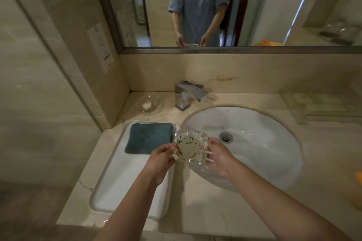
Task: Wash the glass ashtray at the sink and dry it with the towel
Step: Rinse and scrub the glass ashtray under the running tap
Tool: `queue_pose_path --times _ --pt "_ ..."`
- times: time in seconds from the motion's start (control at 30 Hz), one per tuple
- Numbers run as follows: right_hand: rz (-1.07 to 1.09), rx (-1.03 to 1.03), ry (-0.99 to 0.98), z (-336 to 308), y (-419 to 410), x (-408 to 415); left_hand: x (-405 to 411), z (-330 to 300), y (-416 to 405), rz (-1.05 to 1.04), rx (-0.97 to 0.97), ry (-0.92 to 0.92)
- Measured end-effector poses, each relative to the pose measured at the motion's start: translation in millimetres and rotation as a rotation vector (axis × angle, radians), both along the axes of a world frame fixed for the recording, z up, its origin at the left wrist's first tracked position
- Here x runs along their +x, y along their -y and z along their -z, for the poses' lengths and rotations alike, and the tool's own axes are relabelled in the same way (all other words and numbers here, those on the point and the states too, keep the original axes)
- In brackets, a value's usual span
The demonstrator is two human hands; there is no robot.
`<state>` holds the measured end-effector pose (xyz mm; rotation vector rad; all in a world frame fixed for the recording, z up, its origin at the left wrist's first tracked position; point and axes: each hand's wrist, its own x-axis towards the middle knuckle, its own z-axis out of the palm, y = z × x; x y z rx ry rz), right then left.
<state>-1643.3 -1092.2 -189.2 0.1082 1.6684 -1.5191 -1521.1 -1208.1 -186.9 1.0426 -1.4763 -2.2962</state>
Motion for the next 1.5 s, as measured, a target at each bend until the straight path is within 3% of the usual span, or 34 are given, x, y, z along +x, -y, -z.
queue_pose_path --times 0.17,0.63,1.13,1.5 --pt "0.048 -0.013 0.040 5.8 -14.2 -33.4 -34.5 3.1 -12.8 0.016 0.084 0.009" --pt "-0.077 0.022 0.043 18.7 -27.5 -139.1 -127.8 19.3 -45.3 -0.056 0.153 -0.016" --pt "-0.141 0.063 0.075 48.8 -6.9 -164.6 -149.3 52.3 -27.4 -0.099 0.234 0.064" --pt "-0.357 0.087 -0.343 5.4 48.7 -225.6 -155.2 42.9 -1.7 -0.097 0.225 0.023"
